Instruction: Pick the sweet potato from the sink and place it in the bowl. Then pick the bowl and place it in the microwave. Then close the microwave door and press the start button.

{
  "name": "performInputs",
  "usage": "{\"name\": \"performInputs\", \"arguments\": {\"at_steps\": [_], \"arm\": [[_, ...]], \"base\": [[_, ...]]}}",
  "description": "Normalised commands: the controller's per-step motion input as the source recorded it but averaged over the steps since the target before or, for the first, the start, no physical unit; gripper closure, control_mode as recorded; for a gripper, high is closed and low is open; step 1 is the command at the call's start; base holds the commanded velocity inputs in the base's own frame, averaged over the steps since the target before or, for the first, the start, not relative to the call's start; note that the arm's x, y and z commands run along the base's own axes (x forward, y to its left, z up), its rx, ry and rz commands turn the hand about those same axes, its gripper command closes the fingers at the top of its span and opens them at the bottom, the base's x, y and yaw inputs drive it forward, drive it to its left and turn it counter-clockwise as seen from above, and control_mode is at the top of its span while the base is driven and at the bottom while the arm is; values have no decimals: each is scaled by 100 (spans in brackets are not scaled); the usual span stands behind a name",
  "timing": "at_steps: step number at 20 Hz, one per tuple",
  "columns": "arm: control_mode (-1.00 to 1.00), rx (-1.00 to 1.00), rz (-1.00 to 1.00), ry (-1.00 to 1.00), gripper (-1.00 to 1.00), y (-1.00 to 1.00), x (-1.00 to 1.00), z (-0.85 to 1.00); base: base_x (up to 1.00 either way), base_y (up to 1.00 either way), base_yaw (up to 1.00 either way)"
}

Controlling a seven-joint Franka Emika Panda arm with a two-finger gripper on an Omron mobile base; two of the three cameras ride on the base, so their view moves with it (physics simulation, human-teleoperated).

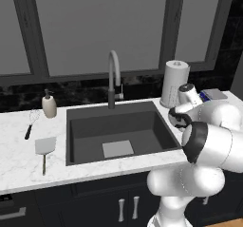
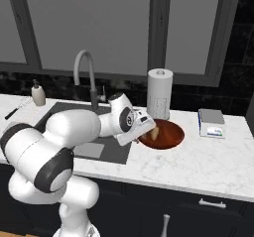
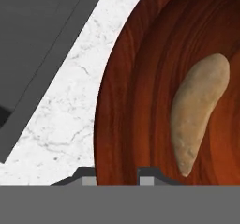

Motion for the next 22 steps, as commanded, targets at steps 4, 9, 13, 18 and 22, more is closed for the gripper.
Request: {"name": "performInputs", "arguments": {"at_steps": [4,9,13,18,22], "arm": [[-100,0,74,3,100,23,-39,90],[-100,0,43,-11,100,49,-45,97],[-100,1,33,12,100,75,-13,100],[-100,15,19,21,100,75,-35,98],[-100,-4,15,-14,100,51,-51,100]], "base": [[0,0,0],[0,0,0],[0,0,0],[0,0,0],[0,0,0]]}}
